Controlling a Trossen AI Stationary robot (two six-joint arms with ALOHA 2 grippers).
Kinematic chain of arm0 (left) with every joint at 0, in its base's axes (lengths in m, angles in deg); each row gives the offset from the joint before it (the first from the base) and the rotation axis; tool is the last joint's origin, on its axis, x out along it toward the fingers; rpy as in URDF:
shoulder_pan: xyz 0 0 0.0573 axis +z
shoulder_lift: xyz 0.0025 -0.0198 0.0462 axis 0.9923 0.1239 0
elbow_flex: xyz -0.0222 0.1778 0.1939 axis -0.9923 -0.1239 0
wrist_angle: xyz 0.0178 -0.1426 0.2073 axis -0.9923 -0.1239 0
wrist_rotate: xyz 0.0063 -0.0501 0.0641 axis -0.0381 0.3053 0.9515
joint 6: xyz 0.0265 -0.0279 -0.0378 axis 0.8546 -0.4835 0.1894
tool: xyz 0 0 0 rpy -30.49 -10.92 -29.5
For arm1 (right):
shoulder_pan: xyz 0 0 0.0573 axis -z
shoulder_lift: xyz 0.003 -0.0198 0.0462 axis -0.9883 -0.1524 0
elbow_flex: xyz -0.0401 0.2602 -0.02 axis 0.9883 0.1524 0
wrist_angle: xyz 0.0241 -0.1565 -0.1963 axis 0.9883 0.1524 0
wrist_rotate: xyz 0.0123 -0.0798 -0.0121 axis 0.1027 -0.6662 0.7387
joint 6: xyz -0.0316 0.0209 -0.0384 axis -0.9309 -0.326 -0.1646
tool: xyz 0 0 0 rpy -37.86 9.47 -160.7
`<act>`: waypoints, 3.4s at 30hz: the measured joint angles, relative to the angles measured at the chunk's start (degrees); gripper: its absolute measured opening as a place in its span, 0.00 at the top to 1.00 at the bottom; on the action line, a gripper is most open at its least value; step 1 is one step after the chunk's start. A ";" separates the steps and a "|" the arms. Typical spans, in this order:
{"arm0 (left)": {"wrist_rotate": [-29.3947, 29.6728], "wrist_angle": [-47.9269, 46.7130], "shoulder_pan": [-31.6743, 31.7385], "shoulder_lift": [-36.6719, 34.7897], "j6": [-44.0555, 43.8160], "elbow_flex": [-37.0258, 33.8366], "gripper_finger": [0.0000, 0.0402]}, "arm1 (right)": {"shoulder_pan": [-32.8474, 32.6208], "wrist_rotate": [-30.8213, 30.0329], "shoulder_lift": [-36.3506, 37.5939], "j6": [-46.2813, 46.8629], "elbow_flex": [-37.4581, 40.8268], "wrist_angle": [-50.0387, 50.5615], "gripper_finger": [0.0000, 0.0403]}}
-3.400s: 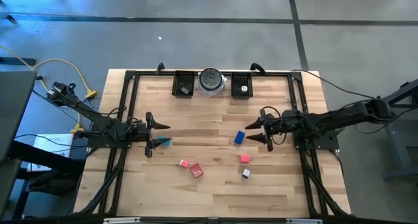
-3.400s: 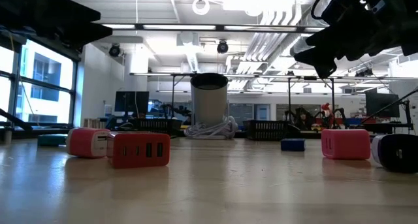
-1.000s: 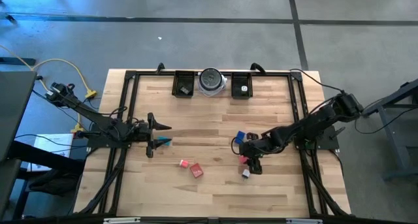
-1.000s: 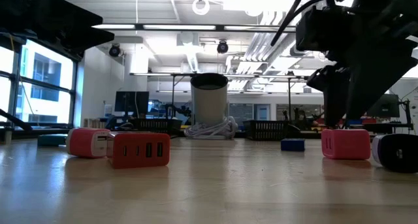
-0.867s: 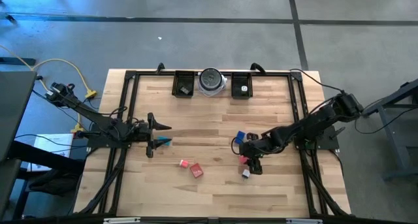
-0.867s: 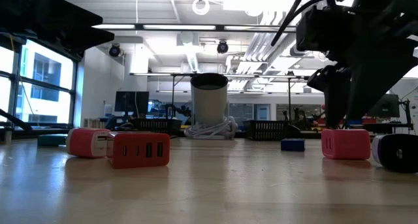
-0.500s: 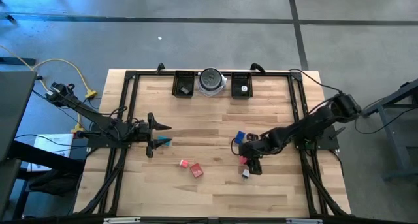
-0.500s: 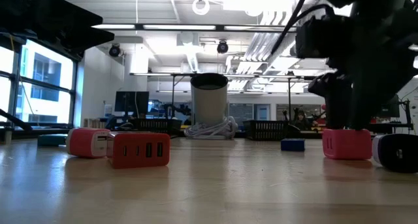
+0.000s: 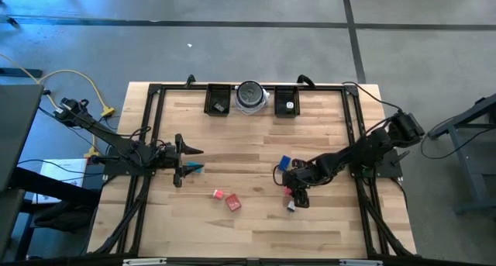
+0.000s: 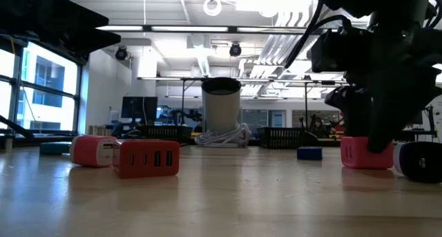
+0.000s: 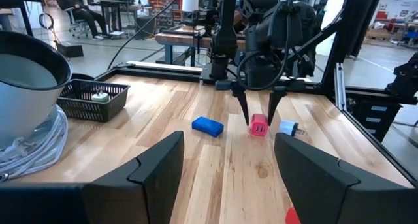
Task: Pick & Place Office items
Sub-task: Put the pink charger adapter into the right black basket
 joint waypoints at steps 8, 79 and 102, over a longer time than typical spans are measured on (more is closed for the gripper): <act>-0.02 0.00 0.00 0.00 -0.15 0.00 0.42 | -0.08 0.17 -2.25 0.04 0.02 -1.53 0.51; 0.44 3.41 0.00 -0.11 0.72 -0.04 0.42 | 1.07 -24.70 49.85 -12.76 16.45 -9.56 0.65; -21.11 20.25 14.67 15.00 -12.94 -0.07 0.42 | 4.91 -17.22 27.54 -22.47 22.89 -45.84 0.65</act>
